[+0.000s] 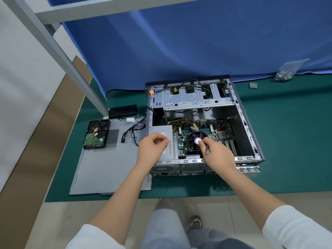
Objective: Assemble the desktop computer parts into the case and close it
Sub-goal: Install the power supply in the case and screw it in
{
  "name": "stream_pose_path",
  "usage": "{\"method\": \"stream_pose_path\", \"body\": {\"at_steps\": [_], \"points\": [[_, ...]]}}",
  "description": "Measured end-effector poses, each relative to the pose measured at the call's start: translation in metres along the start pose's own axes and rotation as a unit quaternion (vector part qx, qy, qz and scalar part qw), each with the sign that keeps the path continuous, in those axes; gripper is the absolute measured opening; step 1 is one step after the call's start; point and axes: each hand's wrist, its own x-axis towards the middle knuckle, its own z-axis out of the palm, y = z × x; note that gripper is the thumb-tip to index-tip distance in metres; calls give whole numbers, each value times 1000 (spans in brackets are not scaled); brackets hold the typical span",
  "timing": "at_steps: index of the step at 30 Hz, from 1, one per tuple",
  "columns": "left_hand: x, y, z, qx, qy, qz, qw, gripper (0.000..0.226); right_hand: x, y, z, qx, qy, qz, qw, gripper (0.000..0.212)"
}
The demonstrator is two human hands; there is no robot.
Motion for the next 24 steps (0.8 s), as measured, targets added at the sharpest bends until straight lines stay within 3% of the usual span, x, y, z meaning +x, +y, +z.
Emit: {"method": "stream_pose_path", "body": {"at_steps": [2,5,10,13,16,24], "points": [[-7,3,-2,-125,-10,-63,990,3,0,-2,-2,51,1,8,999,30],[-20,8,-3,-269,-26,-138,953,11,0,-7,-13,206,-9,40,978,30],[-38,18,5,-463,-82,-186,863,12,-12,-36,-44,493,-50,10,869,23],[-44,21,9,-531,-98,-188,821,12,-27,-54,-52,575,-98,-6,812,5],[-49,23,9,-536,-117,-183,816,27,-42,-62,-53,563,-104,-14,820,19],[-61,23,10,-531,-129,-174,819,28,-57,-56,-47,567,-90,-17,818,13]]}}
